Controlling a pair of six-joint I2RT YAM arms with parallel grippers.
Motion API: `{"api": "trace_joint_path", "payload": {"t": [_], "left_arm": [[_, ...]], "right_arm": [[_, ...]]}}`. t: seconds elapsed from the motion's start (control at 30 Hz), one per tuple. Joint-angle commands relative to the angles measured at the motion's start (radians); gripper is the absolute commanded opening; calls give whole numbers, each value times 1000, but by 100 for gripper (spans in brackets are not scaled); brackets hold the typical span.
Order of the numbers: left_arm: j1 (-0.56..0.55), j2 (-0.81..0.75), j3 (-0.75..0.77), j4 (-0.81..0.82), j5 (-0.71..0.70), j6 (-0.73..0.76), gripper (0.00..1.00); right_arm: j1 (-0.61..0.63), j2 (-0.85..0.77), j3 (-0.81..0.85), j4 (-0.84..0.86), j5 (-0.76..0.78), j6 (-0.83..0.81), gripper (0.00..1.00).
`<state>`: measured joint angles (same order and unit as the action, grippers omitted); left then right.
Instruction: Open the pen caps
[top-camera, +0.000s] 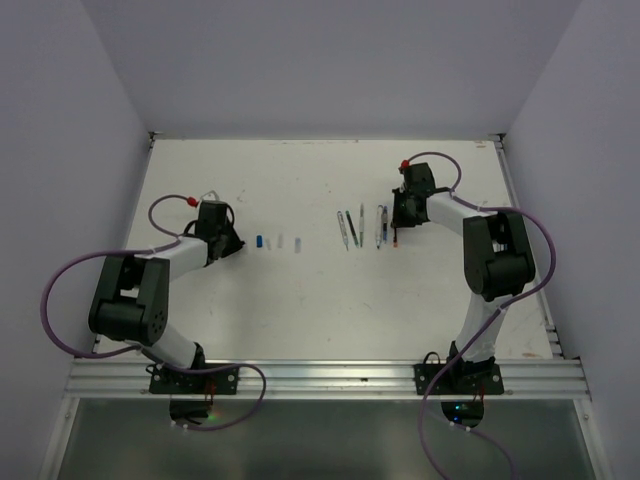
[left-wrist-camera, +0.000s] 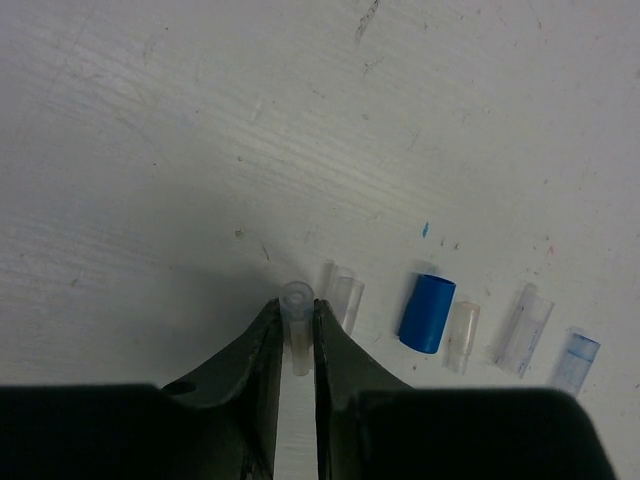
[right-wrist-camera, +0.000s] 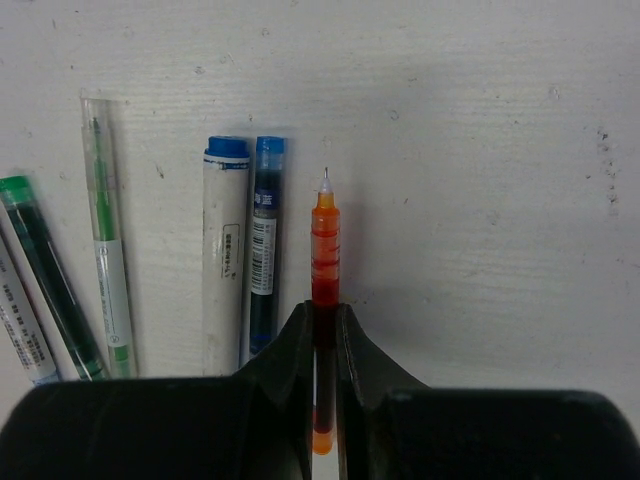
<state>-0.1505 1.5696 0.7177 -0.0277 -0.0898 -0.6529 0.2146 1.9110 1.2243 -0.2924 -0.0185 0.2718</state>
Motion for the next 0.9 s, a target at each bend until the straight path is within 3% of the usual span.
{"api": "trace_joint_path", "payload": {"t": [0.0,0.43,0.6,0.73,0.87], "left_arm": [[8,-25,-30,35,-27,-5,20],[8,-52,-47,32,-37,-14,42],[8,-88,-55,29,-34,-16,43],[8,-158,-66,-8,-28,-14,43],[8,-221,-67,-32,-8,-17,43]], "right_arm": [[-4,5,35,21,-11,-8,10],[-4,-1,30,19,-12,-8,18],[-4,-10,32,19,-6,-11,23],[-3,-35,35,16,-9,-13,32],[-3,-73,27,12,-8,-9,34]]}}
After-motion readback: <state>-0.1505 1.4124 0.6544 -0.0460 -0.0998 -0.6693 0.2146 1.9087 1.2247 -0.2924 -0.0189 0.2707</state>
